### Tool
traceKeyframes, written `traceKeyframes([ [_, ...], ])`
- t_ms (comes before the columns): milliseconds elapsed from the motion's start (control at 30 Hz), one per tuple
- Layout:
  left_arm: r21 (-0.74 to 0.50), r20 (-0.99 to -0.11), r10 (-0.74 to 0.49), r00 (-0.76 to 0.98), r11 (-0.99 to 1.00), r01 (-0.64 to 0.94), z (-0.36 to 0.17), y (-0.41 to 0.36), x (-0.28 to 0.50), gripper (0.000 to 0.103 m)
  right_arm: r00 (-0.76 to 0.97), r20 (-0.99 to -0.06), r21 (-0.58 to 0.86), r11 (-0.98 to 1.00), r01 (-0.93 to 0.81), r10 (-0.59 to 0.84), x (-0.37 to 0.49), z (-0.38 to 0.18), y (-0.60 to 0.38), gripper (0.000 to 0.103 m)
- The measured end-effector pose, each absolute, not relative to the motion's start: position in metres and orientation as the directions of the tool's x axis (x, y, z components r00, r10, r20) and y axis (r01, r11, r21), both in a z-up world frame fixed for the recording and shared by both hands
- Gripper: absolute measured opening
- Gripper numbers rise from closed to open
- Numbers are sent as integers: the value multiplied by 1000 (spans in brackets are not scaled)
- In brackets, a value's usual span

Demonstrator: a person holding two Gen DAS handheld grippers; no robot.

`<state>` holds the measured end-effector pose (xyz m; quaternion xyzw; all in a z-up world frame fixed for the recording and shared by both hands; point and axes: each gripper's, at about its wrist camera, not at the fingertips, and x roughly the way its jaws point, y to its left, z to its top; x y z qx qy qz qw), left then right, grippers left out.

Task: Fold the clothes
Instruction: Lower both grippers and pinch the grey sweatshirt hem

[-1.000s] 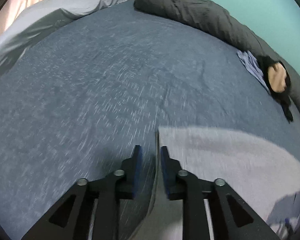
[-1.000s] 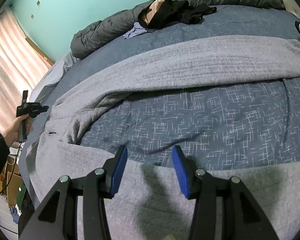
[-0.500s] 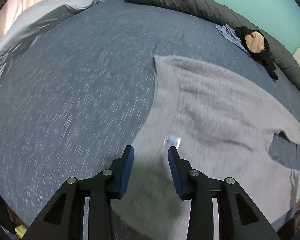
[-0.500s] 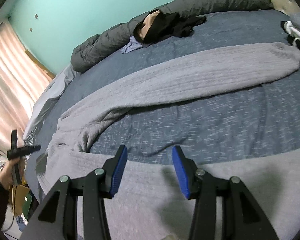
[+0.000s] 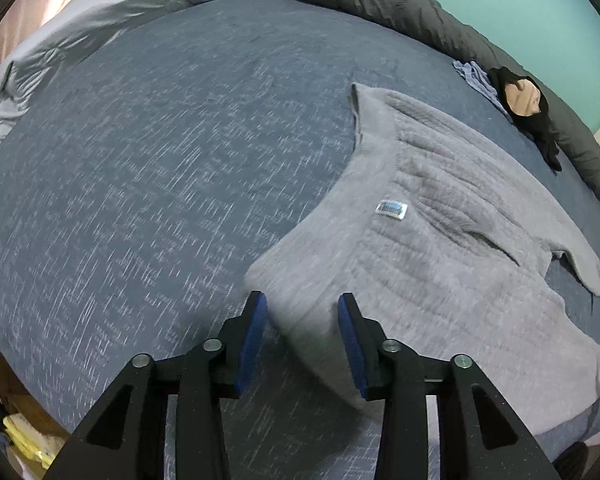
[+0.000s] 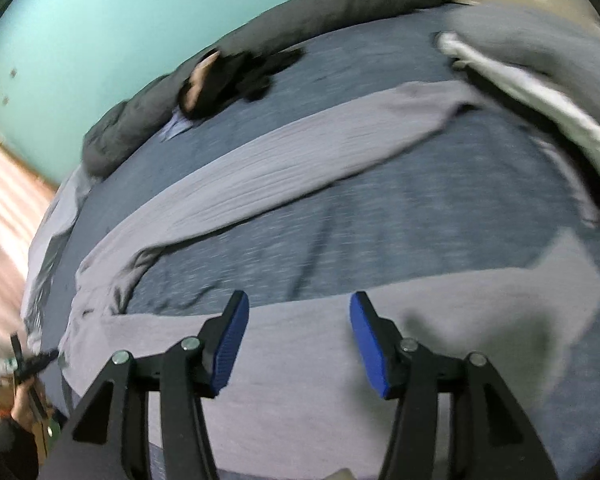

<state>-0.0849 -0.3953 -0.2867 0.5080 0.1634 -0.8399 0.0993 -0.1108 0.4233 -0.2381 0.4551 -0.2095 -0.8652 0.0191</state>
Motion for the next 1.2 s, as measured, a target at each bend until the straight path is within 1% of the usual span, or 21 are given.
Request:
traceKeyframes([
  [133, -207, -879, 9, -477, -908, 363, -290, -401, -71, 49, -566, -808, 365, -892, -265, -163, -86, -242, 475, 60],
  [267, -246, -872, 27, -488, -887, 391, -295, -403, -60, 49, -533, -836, 353, -868, -349, -125, -60, -254, 511, 60],
  [367, -263, -871, 40, -490, -880, 395, -296, -402, -53, 49, -519, -846, 354, -860, -368, -127, -48, -262, 522, 60],
  [500, -288, -865, 57, -498, -870, 401, -297, -400, -44, 59, -498, -856, 348, -866, -360, -137, -40, -274, 522, 60],
  [933, -376, -844, 139, -518, -841, 388, -307, -395, -40, 59, -461, -870, 367, -857, -363, -177, -27, -294, 517, 60],
  [1000, -374, -844, 145, -516, -848, 374, -308, -392, -43, 57, -461, -867, 378, -851, -364, -188, -27, -296, 517, 60],
  [1067, -374, -845, 149, -513, -851, 368, -309, -391, -44, 52, -459, -866, 387, -846, -366, -197, -28, -298, 518, 60],
  [1200, -383, -853, 170, -493, -845, 373, -318, -391, -48, 33, -455, -868, 395, -834, -386, -201, -29, -304, 520, 60],
])
